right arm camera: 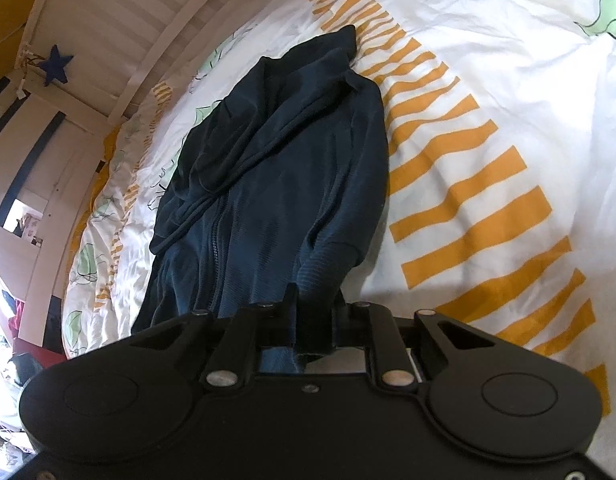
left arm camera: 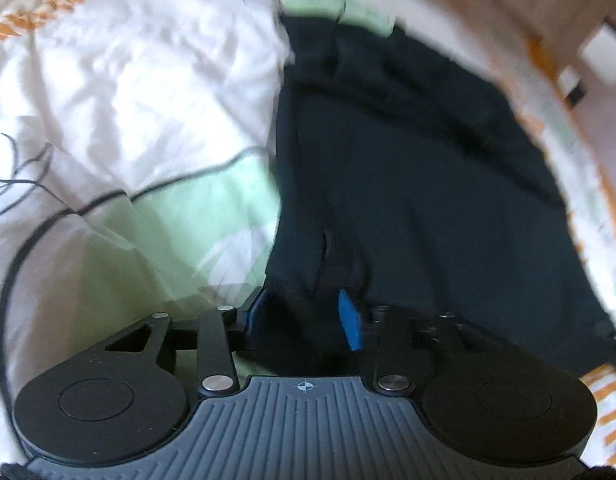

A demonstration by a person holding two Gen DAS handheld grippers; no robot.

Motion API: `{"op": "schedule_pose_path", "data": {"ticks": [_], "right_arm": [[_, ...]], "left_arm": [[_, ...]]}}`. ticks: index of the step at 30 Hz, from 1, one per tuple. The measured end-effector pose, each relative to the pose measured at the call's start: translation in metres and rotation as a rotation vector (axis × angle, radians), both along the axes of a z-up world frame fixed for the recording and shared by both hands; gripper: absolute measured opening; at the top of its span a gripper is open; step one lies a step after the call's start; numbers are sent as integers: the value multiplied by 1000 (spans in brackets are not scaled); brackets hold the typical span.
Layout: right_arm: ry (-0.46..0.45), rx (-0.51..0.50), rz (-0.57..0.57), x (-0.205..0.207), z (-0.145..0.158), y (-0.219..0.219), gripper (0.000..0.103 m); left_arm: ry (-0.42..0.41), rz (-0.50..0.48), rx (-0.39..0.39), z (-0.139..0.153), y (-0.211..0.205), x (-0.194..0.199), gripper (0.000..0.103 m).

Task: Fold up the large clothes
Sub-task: 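Grasp the black hoodie hem with both grippers and lift it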

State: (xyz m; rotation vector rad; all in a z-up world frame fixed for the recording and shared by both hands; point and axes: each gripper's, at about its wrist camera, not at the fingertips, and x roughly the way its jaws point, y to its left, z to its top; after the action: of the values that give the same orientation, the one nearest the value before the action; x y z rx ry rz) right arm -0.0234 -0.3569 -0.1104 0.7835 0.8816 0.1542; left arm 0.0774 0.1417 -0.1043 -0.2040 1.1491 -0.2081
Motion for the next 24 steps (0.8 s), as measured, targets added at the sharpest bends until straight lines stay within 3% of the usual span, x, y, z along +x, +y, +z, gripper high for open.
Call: {"op": "schedule_pose_path", "data": {"ticks": [4, 5, 8, 12, 14, 16, 20, 22, 23, 24], "right_arm": [[4, 6, 0, -1, -2, -1, 25], [5, 7, 0, -1, -2, -1, 25], [10, 6, 2, -2, -4, -1, 25], [12, 5, 2, -2, -4, -1, 25], [12, 5, 3, -2, -4, -1, 25], [13, 4, 4, -2, -4, -1, 26], [23, 5, 4, -2, -5, 0, 27], [25, 1, 6, -1, -5, 1, 27], [25, 0, 7, -1, -5, 2, 27], [24, 1, 8, -1, -5, 2, 27]], "left_arm": [[14, -83, 123, -2, -22, 9, 59], [25, -91, 127, -4, -23, 10, 58], [30, -54, 14, -6, -8, 12, 44], [37, 13, -68, -8, 10, 11, 41], [42, 17, -61, -7, 11, 14, 43], [33, 10, -58, -7, 10, 16, 53], [45, -2, -55, -13, 5, 22, 60], [37, -24, -41, -10, 2, 20, 53], [29, -36, -53, -9, 2, 19, 43], [22, -49, -94, -9, 3, 17, 24]]}}
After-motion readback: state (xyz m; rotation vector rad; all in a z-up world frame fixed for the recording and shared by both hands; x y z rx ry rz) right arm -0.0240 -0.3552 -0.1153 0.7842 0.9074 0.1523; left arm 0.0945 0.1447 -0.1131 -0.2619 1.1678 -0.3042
